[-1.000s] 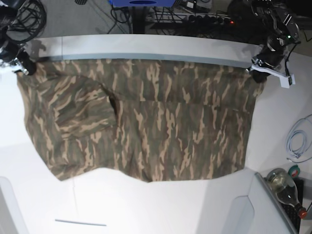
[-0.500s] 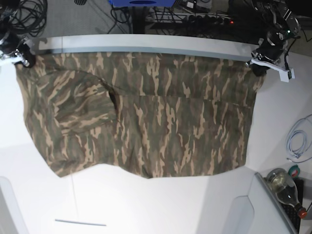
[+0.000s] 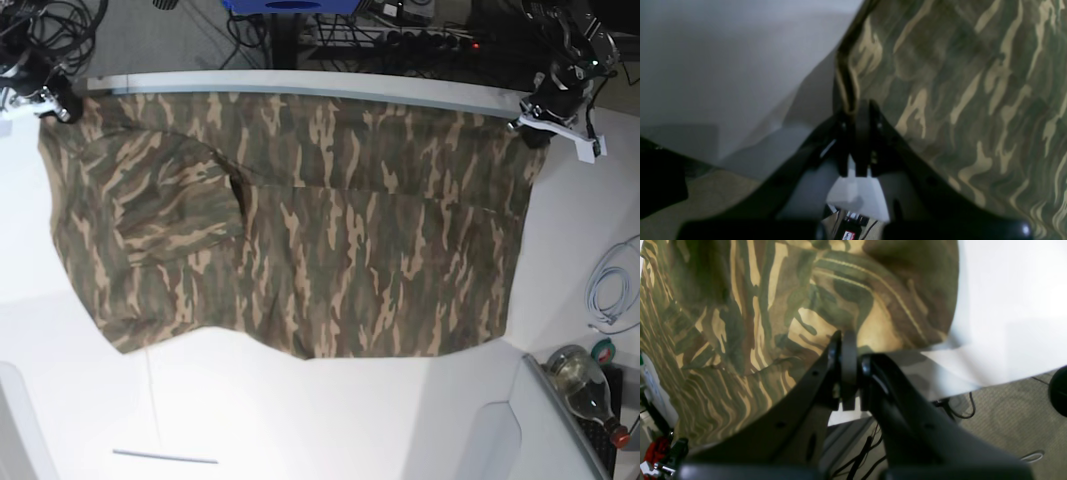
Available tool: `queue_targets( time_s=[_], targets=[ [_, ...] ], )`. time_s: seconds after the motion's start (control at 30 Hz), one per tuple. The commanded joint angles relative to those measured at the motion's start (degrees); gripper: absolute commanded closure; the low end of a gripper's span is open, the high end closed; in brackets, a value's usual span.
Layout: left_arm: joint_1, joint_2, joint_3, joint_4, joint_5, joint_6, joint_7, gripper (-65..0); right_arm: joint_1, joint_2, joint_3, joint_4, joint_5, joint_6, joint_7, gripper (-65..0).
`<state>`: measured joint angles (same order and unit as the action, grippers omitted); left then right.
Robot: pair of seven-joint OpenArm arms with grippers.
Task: Layout the t-shirt on the table in an organized manner, then fold the t-shirt properly
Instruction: 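Grasp the shirt edge with both grippers and stretch it taut, then release the shirt and move the right gripper to its hem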
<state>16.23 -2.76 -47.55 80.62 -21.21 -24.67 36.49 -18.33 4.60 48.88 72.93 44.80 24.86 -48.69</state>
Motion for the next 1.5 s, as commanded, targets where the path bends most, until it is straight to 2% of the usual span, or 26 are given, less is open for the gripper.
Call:
queue_targets(
  time_s=[0.0,0.93,1.0,1.07,1.13,1.17,1.23,1.3,1.4,1.47],
  targets=[
    [-0.1,-1.1,-0.6,0.9,-0.3,0.8,-2.2,0.0,-0.4,1.2,0.6,1.1,0.3,-0.1,1.8,0.0],
    [-2.6,-2.8,-0.5,0.7,-0.2,0.8,-1.7,0.0,-0.8,-1.2,0.7,1.3,0.3,-0.2,1.8,-0.5],
    [-1.9,-3.4,-0.1,1.1,-0.2,0.8,-1.7,0.0,-1.1,-1.2,0.7,2.0,0.3,-0.2,1.8,-5.0],
    [-1.7,-3.7,0.0,1.2,-0.2,0.8,-1.7,0.0,-2.0,-1.7,0.7,4.5,0.6,-0.2,1.9,-13.7],
    [-1.7,-3.8,-0.5,1.2,-0.2,0.8,-1.6,0.0,-2.6,-3.2,1.0,8.1,0.6,-0.2,3.0,-25.1],
    [-1.7,-3.9,-0.5,1.2,-0.2,0.8,-1.6,-5.1,-3.1,-3.7,1.9,9.4,0.5,-0.2,3.8,-29.4],
    [-1.5,-4.0,-0.6,1.2,-0.2,0.8,-1.6,-21.4,-3.2,-5.3,4.3,11.3,0.5,-0.2,5.0,-36.9],
    [-0.8,-4.0,-0.5,1.3,-0.2,0.8,-1.9,-34.7,-2.6,-5.5,5.5,11.7,0.4,-0.2,5.7,-37.7],
    [-0.8,-4.0,-0.5,1.3,-0.2,0.8,-1.9,-47.1,-1.4,-5.3,7.0,11.7,0.3,-0.2,5.9,-37.7],
    [-0.9,-4.0,-0.6,1.3,-0.3,0.8,-2.0,-52.0,-0.3,-3.7,7.1,11.7,0.3,-0.2,5.9,-37.7]
  ],
)
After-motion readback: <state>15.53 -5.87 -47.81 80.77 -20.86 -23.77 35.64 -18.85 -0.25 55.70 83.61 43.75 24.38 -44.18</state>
